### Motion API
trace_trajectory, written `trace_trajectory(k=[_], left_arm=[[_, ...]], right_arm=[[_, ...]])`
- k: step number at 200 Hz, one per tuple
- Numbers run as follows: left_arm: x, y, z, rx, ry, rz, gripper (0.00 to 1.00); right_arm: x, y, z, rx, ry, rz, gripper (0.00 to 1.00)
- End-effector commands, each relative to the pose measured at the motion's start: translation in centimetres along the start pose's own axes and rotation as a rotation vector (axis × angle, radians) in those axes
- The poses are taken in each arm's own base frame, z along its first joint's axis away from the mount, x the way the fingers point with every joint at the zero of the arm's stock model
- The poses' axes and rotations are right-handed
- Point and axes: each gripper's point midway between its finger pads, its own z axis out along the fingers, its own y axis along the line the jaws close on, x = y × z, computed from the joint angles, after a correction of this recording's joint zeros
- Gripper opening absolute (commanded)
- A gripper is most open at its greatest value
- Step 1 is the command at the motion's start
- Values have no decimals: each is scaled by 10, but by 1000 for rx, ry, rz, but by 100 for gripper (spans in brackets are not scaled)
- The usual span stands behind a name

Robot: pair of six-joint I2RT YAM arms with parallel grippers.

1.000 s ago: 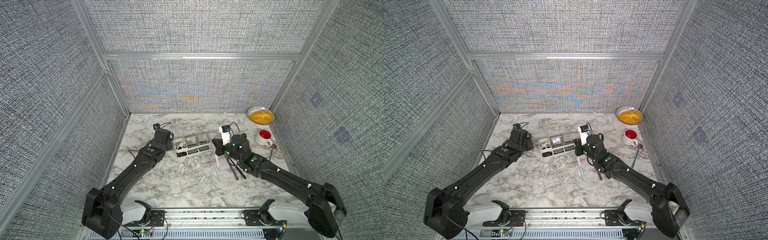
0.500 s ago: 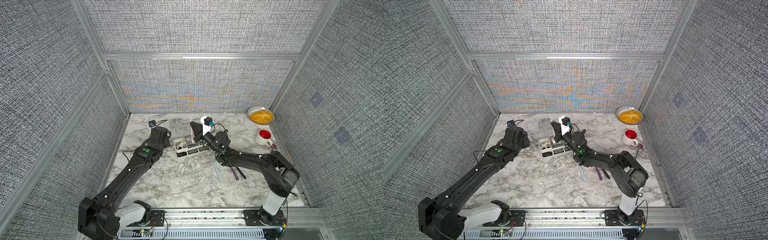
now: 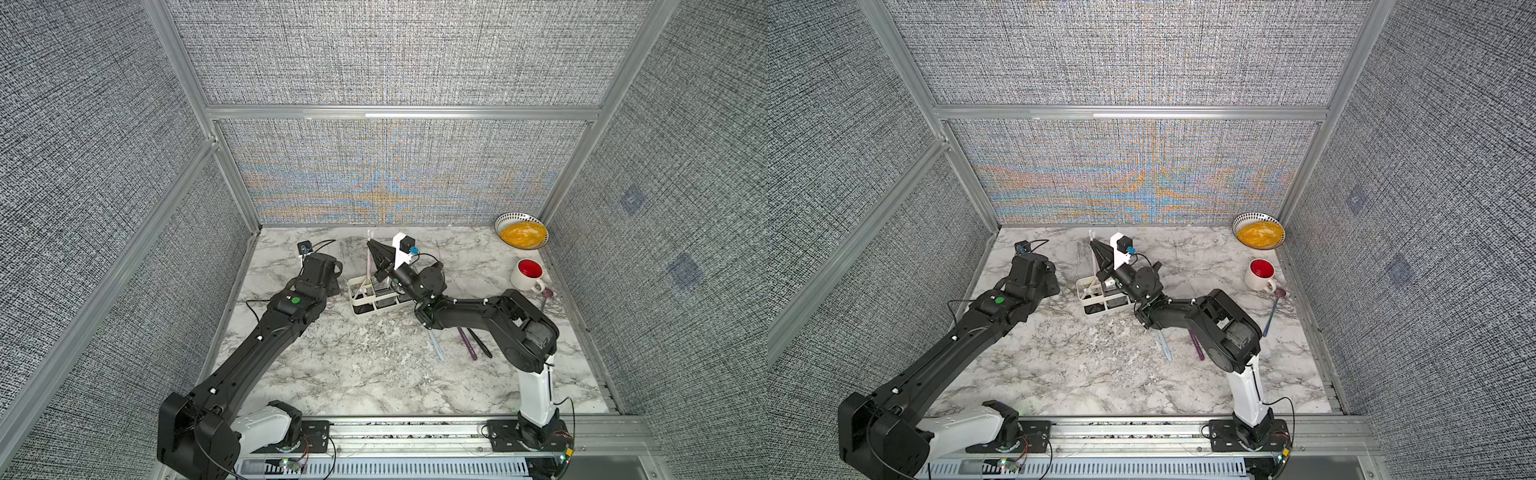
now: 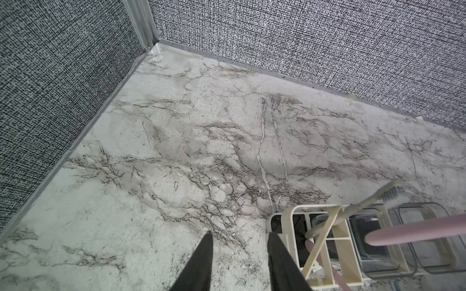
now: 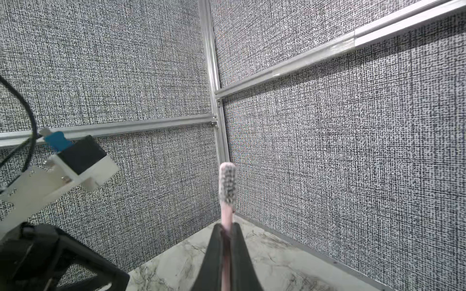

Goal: Place the toothbrush into the toothbrush holder
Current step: Place the toothbrush in the toothbrush holder.

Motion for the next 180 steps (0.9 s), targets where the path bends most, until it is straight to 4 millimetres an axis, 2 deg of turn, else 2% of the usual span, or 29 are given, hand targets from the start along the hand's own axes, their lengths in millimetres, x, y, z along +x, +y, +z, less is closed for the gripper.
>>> trace_trajectory(k=[1, 31, 89, 180], left_arm=[[-3, 2, 1, -8, -14, 4, 39], [-1, 1, 0, -2, -11, 3, 39], [-8, 6, -12, 9, -54, -9, 39], [-10, 8, -19, 15, -57, -4, 39]], right_arm=[[-6, 6, -2, -20, -40, 15, 5], [5, 5, -8, -8, -24, 28, 5], [26, 4, -12, 23, -7, 0, 5], [70, 1, -18, 113, 6, -118, 5]])
